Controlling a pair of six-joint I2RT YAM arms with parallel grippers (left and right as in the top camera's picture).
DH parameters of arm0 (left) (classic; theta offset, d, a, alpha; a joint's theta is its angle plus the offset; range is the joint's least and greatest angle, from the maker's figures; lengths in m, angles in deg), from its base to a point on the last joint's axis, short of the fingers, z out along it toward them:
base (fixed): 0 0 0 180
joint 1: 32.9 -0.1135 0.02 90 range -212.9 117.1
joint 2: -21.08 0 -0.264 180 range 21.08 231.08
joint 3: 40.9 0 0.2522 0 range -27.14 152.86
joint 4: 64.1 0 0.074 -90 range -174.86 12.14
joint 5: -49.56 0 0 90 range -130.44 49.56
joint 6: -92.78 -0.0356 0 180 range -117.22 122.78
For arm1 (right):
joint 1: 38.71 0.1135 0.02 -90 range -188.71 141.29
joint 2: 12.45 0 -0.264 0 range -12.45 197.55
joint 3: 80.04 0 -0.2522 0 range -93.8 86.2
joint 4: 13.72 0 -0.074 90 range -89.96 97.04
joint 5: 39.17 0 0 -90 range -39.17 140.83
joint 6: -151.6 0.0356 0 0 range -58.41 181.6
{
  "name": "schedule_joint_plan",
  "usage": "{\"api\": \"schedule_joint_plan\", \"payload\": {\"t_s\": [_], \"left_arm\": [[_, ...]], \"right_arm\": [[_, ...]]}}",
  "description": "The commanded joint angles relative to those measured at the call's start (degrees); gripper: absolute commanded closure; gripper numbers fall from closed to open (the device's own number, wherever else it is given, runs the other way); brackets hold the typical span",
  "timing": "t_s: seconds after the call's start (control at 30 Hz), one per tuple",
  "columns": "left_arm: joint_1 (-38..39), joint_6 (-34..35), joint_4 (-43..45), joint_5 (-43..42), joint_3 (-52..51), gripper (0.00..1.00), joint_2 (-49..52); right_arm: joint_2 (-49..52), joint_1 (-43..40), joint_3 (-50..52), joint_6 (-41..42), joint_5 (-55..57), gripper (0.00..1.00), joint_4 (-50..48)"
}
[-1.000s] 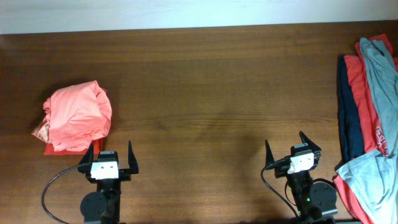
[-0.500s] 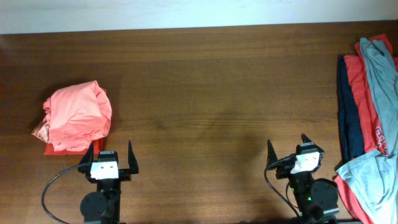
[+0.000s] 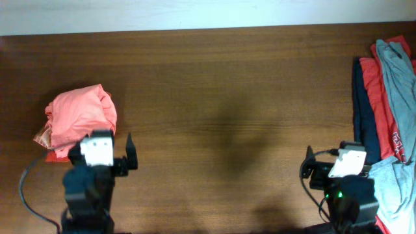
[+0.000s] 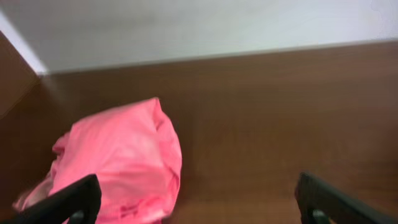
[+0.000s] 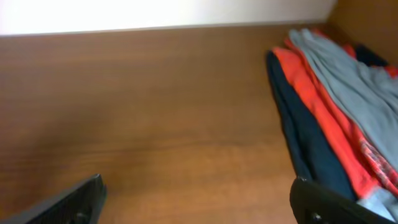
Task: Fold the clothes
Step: 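Move the right gripper to the light blue t-shirt on the right pile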
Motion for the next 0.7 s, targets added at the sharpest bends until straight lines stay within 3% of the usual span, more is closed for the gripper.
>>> {"api": "schedule_joint_plan", "payload": {"t_s": [0.0,0.27,0.43,0.6,0.67], "left_arm": [[-0.28,0.39,-4.33,-0.04,9.16,0.01,9.01],[-0.28,0.28,-16.68,-5.7,25.77,0.01,26.23],[-0.28,0.28,-18.23,-7.76,30.36,0.01,30.67],[-0.28,0.31,-15.93,-7.76,30.49,0.01,31.1],[-0.28,0.31,-15.43,-7.69,30.49,0.01,31.1]], "right_arm": [[6.32,-0.26,-7.19,4.98,3.8,0.01,2.86],[21.7,-3.87,-19.85,9.77,3.74,0.01,14.6],[29.83,-15.28,-25.79,9.05,-0.48,0.01,18.91],[37.22,-30.32,-29.24,5.97,-17.0,0.02,22.4],[39.8,-35.47,-29.22,5.97,-18.47,0.02,23.87]]}}
